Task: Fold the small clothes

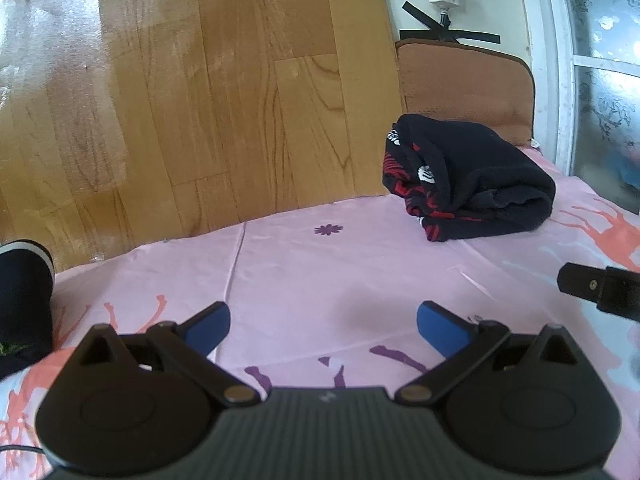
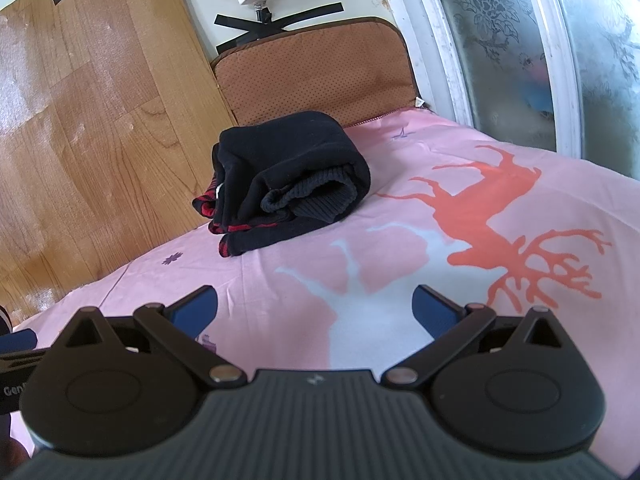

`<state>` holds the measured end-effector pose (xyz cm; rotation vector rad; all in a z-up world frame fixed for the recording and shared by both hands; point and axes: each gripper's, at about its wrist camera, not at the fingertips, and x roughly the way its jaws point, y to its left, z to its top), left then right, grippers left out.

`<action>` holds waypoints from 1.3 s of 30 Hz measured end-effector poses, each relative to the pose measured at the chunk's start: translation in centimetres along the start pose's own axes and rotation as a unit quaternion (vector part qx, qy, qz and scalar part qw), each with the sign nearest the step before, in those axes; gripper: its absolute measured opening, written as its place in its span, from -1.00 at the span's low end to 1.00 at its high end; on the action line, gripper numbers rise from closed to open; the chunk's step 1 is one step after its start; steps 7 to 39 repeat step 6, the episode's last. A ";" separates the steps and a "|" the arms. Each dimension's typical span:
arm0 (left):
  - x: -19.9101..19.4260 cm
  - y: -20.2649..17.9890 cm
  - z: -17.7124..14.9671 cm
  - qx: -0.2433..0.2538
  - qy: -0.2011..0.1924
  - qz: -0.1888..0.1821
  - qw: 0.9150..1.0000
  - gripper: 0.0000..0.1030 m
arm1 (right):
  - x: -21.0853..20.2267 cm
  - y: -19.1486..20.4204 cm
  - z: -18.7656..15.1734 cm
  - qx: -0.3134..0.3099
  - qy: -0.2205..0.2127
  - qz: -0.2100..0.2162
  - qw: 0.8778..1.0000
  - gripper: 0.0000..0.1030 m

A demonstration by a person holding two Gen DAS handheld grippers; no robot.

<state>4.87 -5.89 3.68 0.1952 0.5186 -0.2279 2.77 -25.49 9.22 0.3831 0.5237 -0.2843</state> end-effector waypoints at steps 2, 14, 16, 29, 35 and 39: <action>-0.1 0.0 0.0 -0.001 -0.001 -0.004 1.000 0.99 | 0.0 0.0 0.0 0.000 0.000 0.000 1.000 1.00; 0.2 -0.1 0.0 0.000 0.005 -0.006 1.000 0.99 | 0.1 -0.1 0.1 0.000 0.001 0.000 1.000 1.00; 0.2 -0.1 0.0 0.000 0.005 -0.006 1.000 0.99 | 0.1 -0.1 0.1 0.000 0.001 0.000 1.000 1.00; 0.2 -0.1 0.0 0.000 0.005 -0.006 1.000 0.99 | 0.1 -0.1 0.1 0.000 0.001 0.000 1.000 1.00; 0.2 -0.1 0.0 0.000 0.005 -0.006 1.000 0.99 | 0.1 -0.1 0.1 0.000 0.001 0.000 1.000 1.00; 0.2 -0.1 0.0 0.000 0.005 -0.006 1.000 0.99 | 0.1 -0.1 0.1 0.000 0.001 0.000 1.000 1.00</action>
